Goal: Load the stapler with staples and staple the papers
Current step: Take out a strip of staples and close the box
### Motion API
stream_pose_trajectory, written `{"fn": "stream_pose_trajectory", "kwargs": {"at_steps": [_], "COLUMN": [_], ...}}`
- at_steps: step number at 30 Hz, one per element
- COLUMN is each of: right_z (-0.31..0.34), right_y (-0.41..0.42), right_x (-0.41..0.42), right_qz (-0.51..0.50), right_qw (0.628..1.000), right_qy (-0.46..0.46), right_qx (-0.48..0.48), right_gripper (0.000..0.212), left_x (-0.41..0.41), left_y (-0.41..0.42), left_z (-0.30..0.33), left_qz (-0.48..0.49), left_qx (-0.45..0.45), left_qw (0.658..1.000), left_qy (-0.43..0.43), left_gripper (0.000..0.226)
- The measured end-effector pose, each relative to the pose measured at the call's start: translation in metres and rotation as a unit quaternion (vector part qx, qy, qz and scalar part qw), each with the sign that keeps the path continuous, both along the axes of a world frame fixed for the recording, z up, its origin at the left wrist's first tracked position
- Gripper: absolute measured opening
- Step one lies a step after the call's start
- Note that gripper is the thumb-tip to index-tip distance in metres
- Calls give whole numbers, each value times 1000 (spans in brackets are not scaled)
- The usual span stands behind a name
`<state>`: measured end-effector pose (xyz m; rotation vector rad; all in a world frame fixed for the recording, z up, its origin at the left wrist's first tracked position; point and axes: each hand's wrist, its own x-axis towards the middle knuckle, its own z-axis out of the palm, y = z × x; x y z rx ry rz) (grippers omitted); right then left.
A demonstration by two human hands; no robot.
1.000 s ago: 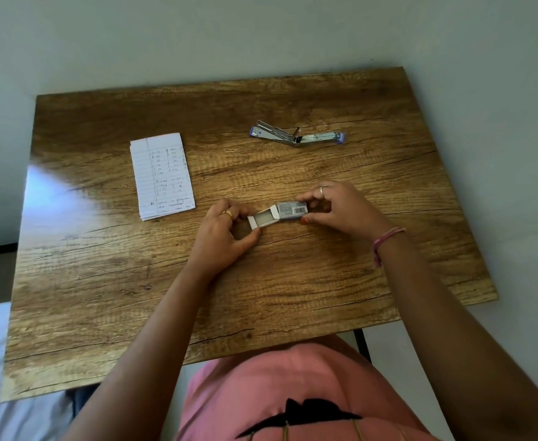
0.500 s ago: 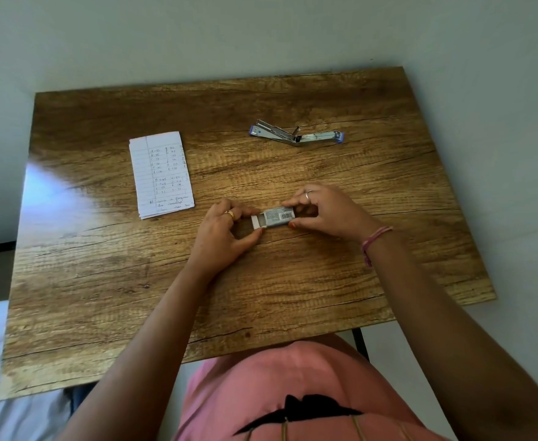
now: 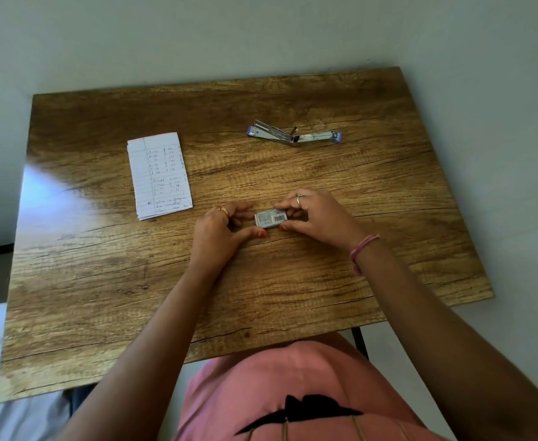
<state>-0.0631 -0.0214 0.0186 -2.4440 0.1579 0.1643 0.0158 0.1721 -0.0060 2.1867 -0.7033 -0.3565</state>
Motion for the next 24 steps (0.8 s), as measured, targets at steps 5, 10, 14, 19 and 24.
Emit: {"fn": "stream_pose_trajectory", "kwargs": {"at_steps": [5,10,14,19,24], "right_z": [-3,-7,-11,-13,-12], "right_y": [0,5,15,20,15], "right_x": [-1,-2,-2,-8,-8], "right_qz": [-5,-65,-117,-139,-157], "right_qw": [1000,996,989,984,976], "right_qy": [-15,-27,-43,-35,-5], "right_qx": [-8,61,85,105,153], "right_gripper": [40,40,40,55,71], "left_x": [-1,-2,-2,-10,-23], "left_y": [-1,-3,-4,-12,-29], "left_z": [0,-1,-1,-1,-6], "left_qz": [19,28,28,38,85], "left_qx": [-25,-22,3,12,79], "left_qw": [999,998,999,999,992], "left_qy": [41,48,29,-19,-50], "left_gripper": [55,43,46,65,77]}}
